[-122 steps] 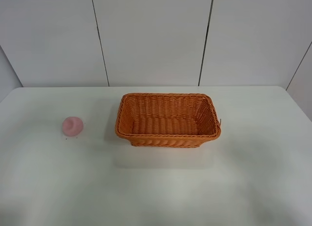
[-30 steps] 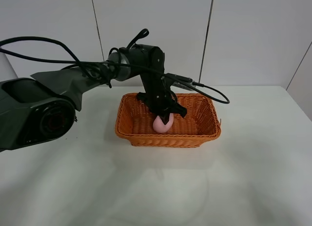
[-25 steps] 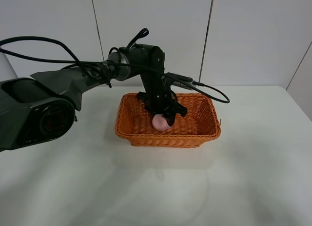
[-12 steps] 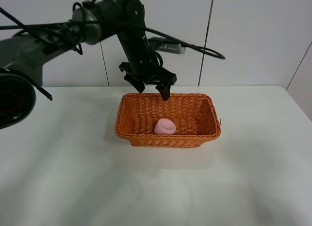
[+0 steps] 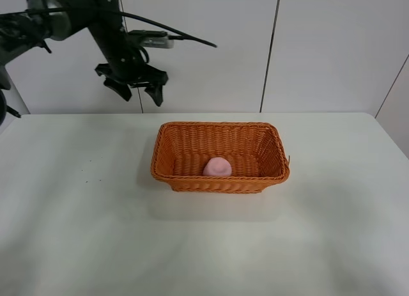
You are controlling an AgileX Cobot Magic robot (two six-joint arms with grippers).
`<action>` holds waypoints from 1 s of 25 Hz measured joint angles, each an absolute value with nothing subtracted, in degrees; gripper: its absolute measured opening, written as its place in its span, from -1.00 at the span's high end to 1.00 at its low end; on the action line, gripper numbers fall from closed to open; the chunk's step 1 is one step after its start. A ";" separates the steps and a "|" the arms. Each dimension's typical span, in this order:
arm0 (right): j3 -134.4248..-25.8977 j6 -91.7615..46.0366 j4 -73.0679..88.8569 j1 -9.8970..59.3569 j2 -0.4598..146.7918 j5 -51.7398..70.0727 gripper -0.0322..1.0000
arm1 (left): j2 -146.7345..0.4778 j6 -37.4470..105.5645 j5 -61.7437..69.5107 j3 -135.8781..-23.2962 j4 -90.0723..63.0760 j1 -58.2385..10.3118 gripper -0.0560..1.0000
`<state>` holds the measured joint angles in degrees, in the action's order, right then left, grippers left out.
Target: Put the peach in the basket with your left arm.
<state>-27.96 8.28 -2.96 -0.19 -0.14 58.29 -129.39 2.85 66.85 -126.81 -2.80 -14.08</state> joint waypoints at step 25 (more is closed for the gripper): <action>-27.96 8.28 -2.96 -0.19 -0.14 58.29 -0.41 | -106.49 3.98 67.06 -104.36 -5.23 0.86 -0.77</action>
